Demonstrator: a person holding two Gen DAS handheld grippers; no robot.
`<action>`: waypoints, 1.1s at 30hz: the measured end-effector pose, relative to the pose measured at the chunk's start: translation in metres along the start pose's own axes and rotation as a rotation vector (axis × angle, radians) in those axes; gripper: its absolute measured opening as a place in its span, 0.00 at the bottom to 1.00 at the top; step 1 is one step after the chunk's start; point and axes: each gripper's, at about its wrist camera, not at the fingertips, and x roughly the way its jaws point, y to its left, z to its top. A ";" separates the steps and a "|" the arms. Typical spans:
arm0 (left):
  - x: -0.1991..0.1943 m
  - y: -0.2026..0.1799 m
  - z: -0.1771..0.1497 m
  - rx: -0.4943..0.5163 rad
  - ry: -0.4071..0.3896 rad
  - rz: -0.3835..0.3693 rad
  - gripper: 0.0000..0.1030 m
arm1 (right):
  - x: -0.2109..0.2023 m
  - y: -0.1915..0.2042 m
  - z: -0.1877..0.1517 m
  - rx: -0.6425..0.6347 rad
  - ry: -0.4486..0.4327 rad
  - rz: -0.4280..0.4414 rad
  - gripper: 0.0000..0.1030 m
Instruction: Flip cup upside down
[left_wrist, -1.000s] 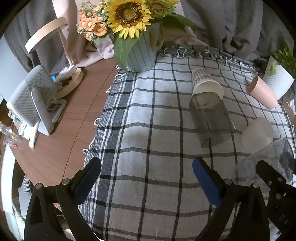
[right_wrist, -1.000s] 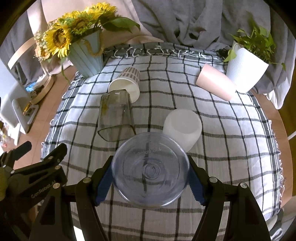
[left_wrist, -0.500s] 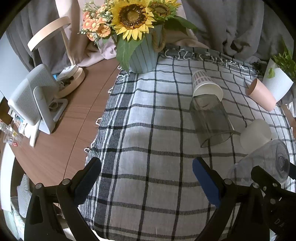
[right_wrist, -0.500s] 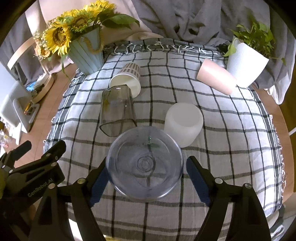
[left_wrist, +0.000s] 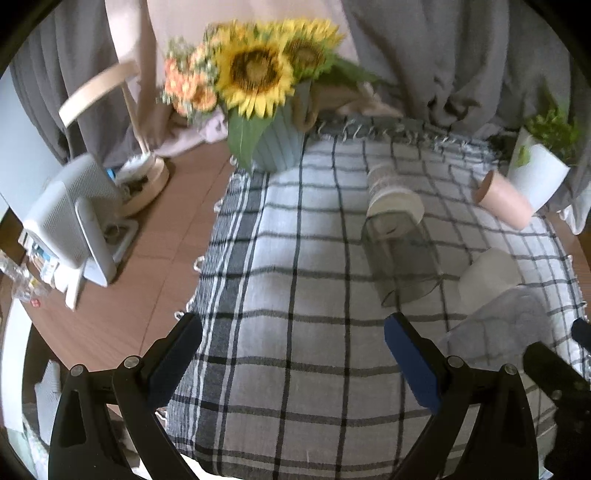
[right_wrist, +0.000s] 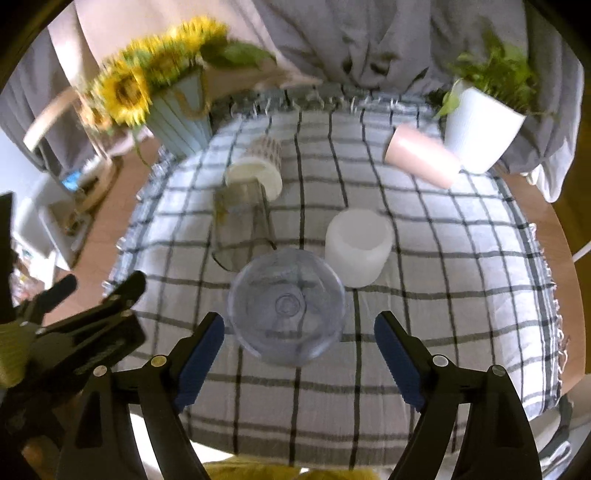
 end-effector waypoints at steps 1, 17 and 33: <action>-0.007 -0.001 0.001 0.004 -0.015 -0.007 0.98 | -0.008 0.000 0.000 -0.001 -0.022 -0.005 0.86; -0.097 -0.010 0.007 0.036 -0.217 -0.080 1.00 | -0.106 -0.017 -0.015 0.055 -0.283 -0.037 0.91; -0.121 -0.009 0.001 0.029 -0.270 -0.107 1.00 | -0.132 -0.020 -0.027 0.054 -0.379 -0.031 0.94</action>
